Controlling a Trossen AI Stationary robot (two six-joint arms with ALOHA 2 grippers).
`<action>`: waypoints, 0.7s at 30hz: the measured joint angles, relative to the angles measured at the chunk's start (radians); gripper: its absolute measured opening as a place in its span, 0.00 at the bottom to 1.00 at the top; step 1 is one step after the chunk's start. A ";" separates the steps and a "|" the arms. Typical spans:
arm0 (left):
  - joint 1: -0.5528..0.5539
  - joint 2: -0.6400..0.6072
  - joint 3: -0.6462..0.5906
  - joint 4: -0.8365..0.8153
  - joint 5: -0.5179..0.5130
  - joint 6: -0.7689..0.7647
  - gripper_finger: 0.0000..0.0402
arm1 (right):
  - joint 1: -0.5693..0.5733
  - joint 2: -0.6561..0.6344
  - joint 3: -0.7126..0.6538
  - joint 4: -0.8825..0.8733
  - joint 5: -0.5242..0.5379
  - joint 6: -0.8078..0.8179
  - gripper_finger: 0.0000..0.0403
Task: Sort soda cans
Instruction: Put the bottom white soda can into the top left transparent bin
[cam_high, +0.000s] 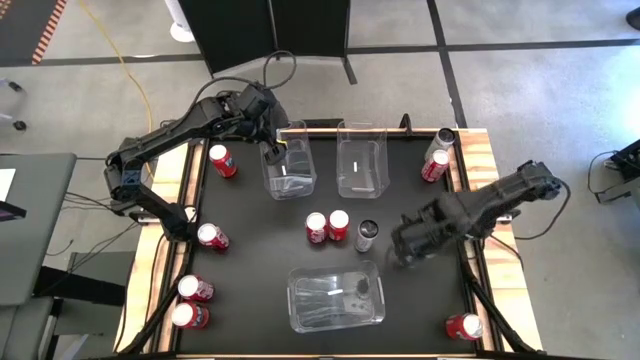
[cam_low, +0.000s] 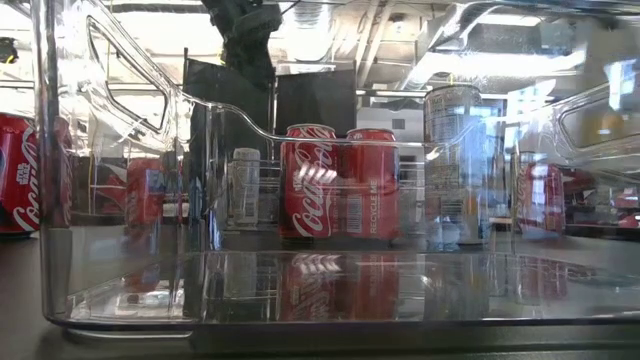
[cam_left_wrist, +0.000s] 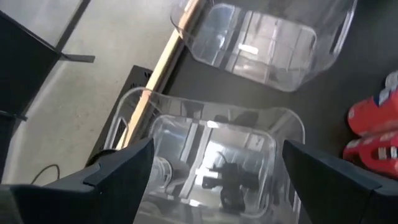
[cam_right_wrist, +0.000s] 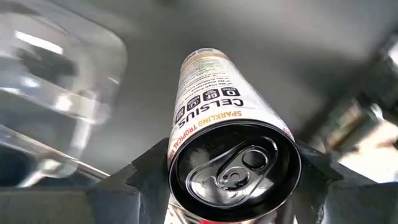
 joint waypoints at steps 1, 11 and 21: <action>-0.002 0.000 0.000 -0.006 0.000 0.008 0.87 | -0.033 0.001 0.013 -0.005 0.013 -0.028 0.62; -0.052 0.000 0.000 -0.004 0.001 0.028 0.87 | -0.335 0.002 0.085 -0.016 0.148 -0.177 0.62; -0.126 0.000 0.000 0.174 0.080 0.039 0.87 | -0.521 0.001 0.222 0.072 0.305 -0.297 0.62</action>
